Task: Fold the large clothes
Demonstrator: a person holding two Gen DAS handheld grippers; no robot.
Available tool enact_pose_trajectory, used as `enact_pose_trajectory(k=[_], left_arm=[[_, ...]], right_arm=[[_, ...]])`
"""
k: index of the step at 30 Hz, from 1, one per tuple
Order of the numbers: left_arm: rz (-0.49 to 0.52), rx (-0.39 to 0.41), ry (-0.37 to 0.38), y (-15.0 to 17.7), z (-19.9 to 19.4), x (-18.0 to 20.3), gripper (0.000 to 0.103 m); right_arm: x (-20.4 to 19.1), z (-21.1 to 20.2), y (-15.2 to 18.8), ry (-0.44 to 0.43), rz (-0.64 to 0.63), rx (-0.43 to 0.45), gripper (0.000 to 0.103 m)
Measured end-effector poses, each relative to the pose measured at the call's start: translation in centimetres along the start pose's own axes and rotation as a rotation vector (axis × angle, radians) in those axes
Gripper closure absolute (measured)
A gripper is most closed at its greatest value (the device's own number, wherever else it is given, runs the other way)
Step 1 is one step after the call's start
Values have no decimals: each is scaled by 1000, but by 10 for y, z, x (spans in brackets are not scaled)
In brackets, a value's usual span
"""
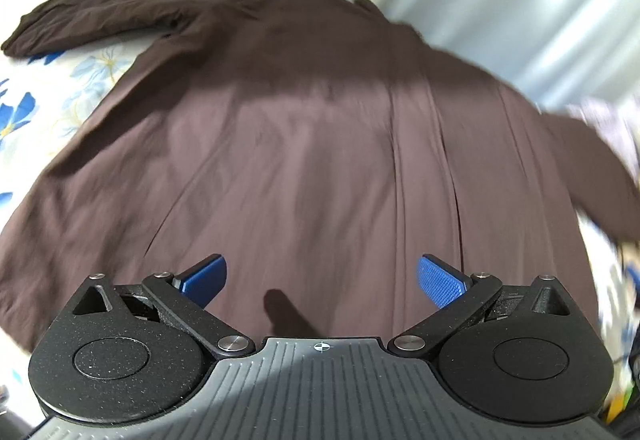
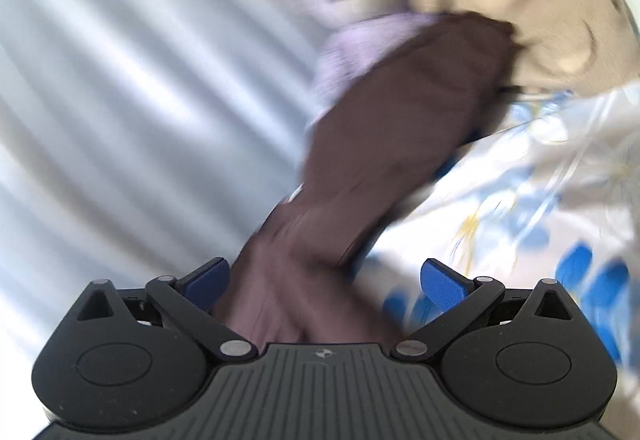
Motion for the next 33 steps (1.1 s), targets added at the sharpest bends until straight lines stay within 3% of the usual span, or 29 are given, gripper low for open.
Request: enact_pose_trajectory(k=[3, 6, 8, 12, 14, 16, 19, 24, 28, 31, 33], left_arm=[[-56, 53, 0, -31, 33, -1, 0], [-58, 54, -8, -49, 67, 2, 0], [-65, 41, 0, -55, 87, 2, 0], [-103, 38, -21, -58, 108, -6, 0], [-114, 51, -12, -59, 111, -10, 0], [-133, 65, 16, -60, 109, -13, 0], [-172, 102, 89, -62, 104, -22, 0], [-168, 117, 169, -64, 102, -28, 0], [-259, 78, 208, -75, 101, -35, 0], [-257, 71, 250, -87, 98, -33, 0], [-234, 80, 299, -95, 96, -27, 0]], right_arm=[[31, 44, -41, 81, 84, 37, 26], [55, 71, -76, 136, 140, 99, 29], [68, 89, -91, 135, 183, 114, 34], [82, 119, -103, 99, 291, 97, 56], [86, 126, -105, 76, 334, 87, 81], [80, 123, -107, 66, 319, 91, 88], [47, 101, -112, 95, 173, 158, 92], [-75, 47, -91, 58, -255, 318, 92], [-179, 28, -3, 36, -740, 353, 89], [-220, 45, 83, 11, -1003, 262, 83], [-228, 65, 137, 12, -1132, 195, 74]])
Point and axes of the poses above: each gripper's, at about its wrist camera, not at the fingertips, and z roughly the way its jaws point, x to its right, y to its underside, the point moved 6 cm from there along z, roughly the way its jaws point, and after that the axes turned 11 degrees about y, right-handed, at the moved point
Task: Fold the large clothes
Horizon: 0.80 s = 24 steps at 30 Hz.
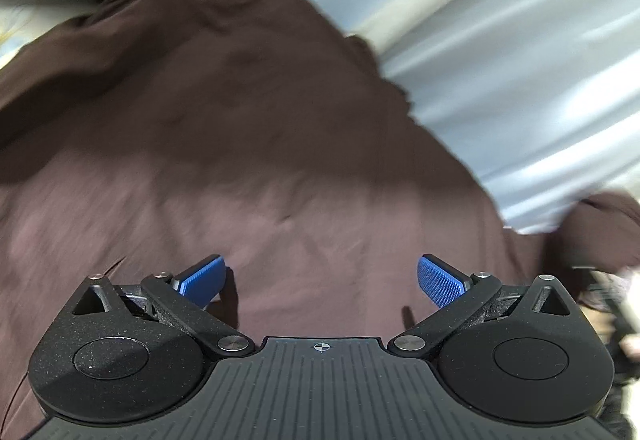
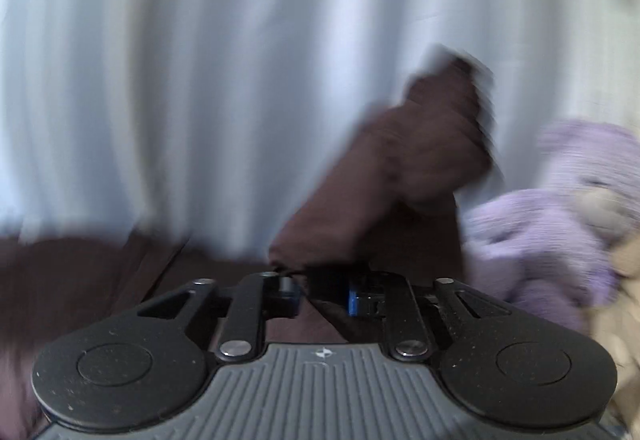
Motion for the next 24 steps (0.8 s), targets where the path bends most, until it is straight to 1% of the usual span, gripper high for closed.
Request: enact_pose_trajectory(k=[1, 2, 3, 4, 5, 7, 9, 10, 11, 13, 15, 16, 17, 18, 20, 22, 23, 24], left_arm=[[7, -3, 23, -2, 1, 5, 0], [13, -8, 48, -5, 3, 10, 0], [18, -14, 72, -8, 5, 15, 0], [26, -20, 95, -11, 8, 21, 0], [42, -27, 117, -14, 11, 27, 0], [68, -38, 155, -19, 19, 39, 0], [68, -48, 190, -22, 28, 50, 0], [64, -55, 213, -24, 33, 57, 0], [65, -62, 242, -25, 40, 65, 0], [73, -75, 286, -27, 53, 80, 0], [82, -96, 333, -25, 72, 95, 0], [82, -110, 354, -24, 83, 102, 0], [78, -131, 375, -22, 96, 107, 0], [72, -155, 394, -20, 108, 111, 0], [55, -202, 404, -16, 132, 115, 0], [52, -231, 346, -14, 149, 110, 1], [52, -235, 327, -13, 153, 108, 1], [48, -240, 323, -12, 156, 106, 2]], right_arm=[[-23, 10, 12, -29, -67, -43, 61], [-43, 19, 27, -68, -115, -105, 41], [-59, 27, 41, -110, -140, -169, 32], [-70, 32, 53, -132, -164, -214, 29], [-77, 33, 63, -127, -202, -235, 27], [-76, 28, 67, -100, -247, -206, 25], [-59, 23, 56, -132, -200, -189, 22], [-46, 22, 47, -144, -153, -171, 19], [-32, 15, 41, -150, -92, -158, 18], [-1, 8, 36, -152, 100, -163, 18], [35, 4, 45, -172, 374, -203, 21], [52, 7, 52, -187, 492, -223, 31], [65, 8, 62, -211, 614, -250, 43], [77, 9, 74, -238, 738, -276, 48], [90, 11, 87, -271, 861, -305, 58], [98, 9, 98, -258, 887, -315, 58], [100, 8, 101, -246, 881, -319, 58], [101, 11, 103, -242, 880, -319, 58]])
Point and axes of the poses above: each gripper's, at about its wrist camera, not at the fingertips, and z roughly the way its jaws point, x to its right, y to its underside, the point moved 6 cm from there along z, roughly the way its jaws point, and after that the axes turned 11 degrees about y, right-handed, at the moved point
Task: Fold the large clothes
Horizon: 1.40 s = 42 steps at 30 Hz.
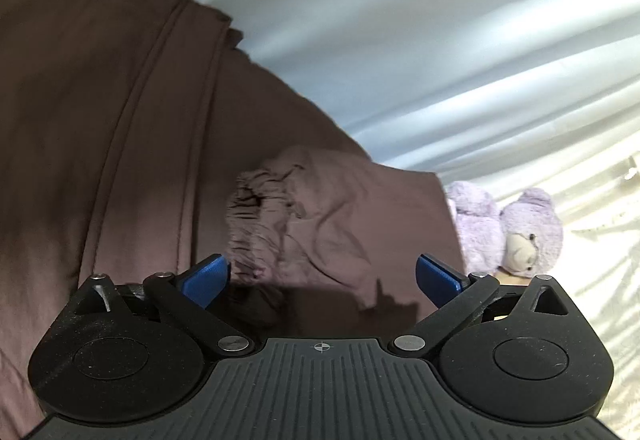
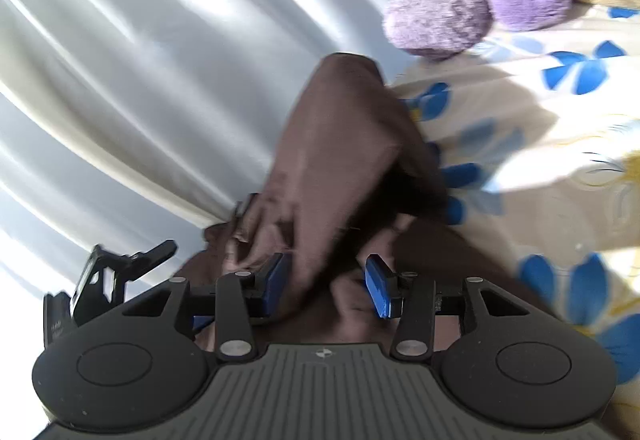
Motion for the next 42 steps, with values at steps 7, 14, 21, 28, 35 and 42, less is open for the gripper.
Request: enact_pose_trajectory(k=[7, 14, 21, 28, 35, 42], left_arm=[[-31, -64, -80, 3, 13, -17, 51], [-50, 9, -59, -11, 6, -20, 83], [273, 191, -39, -54, -73, 52, 83], [331, 256, -257, -77, -126, 7, 87], [154, 184, -279, -67, -116, -58, 84], [167, 151, -249, -60, -89, -60, 30]], right_arm=[[11, 0, 8, -15, 35, 0, 58], [16, 6, 5, 4, 58, -15, 58], [15, 8, -11, -57, 182, -29, 51], [11, 36, -15, -21, 215, -71, 45], [-9, 68, -12, 22, 197, -100, 48], [-4, 78, -8, 96, 161, -87, 77]])
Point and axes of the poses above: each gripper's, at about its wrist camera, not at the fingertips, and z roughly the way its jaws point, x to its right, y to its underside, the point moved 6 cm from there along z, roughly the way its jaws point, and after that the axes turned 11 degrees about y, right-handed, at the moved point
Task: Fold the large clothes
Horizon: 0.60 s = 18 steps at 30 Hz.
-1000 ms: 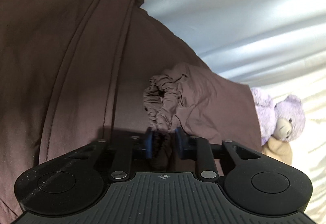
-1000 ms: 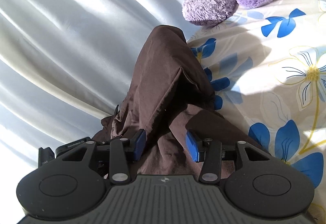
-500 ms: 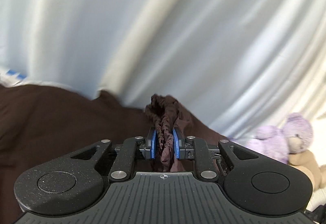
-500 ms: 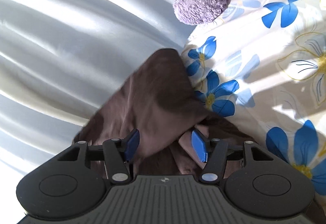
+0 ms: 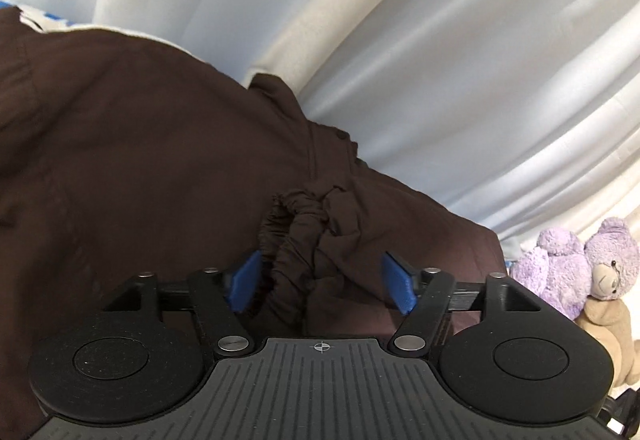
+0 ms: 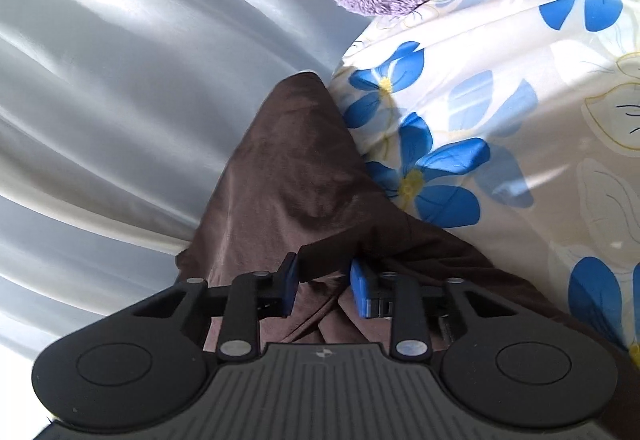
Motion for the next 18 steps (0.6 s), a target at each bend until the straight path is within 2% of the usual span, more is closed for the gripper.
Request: enact_pose_trajectory(k=[2, 3, 4, 5, 6, 7, 10, 12, 13, 15, 17, 18], left_arm=[[-9, -8, 14, 1, 6, -3, 45], [-19, -15, 10, 1, 12, -5, 63], [-17, -12, -14, 0, 10, -4, 72], [-9, -9, -14, -2, 10, -3, 75], [-6, 8, 0, -4, 7, 0, 88], [-2, 36, -1, -8, 4, 2, 93], [40, 86, -12, -17, -1, 8, 93], [63, 56, -64, -14, 6, 7, 92], [81, 39, -101, -10, 11, 5, 84], [89, 14, -153, -4, 14, -1, 80], [58, 32, -135, -2, 2, -1, 72], [52, 38, -131, -3, -6, 1, 58]], right_arm=[[-1, 0, 0, 4, -12, 4, 78], [-2, 0, 1, 6, -22, 7, 80], [-4, 0, 0, 1, -24, 13, 82], [-5, -1, 0, -20, -22, 14, 83], [-7, -2, 2, -35, -21, 13, 83], [-8, -2, 3, -43, -28, 15, 83], [-12, 7, 9, -10, -111, 18, 84], [-16, 12, 13, 29, -178, 31, 85], [-20, 12, 14, 51, -220, 40, 85], [-27, 7, 17, 83, -288, 46, 82], [-32, -11, 19, 76, -334, 57, 78], [-34, -24, 20, 52, -370, 78, 78]])
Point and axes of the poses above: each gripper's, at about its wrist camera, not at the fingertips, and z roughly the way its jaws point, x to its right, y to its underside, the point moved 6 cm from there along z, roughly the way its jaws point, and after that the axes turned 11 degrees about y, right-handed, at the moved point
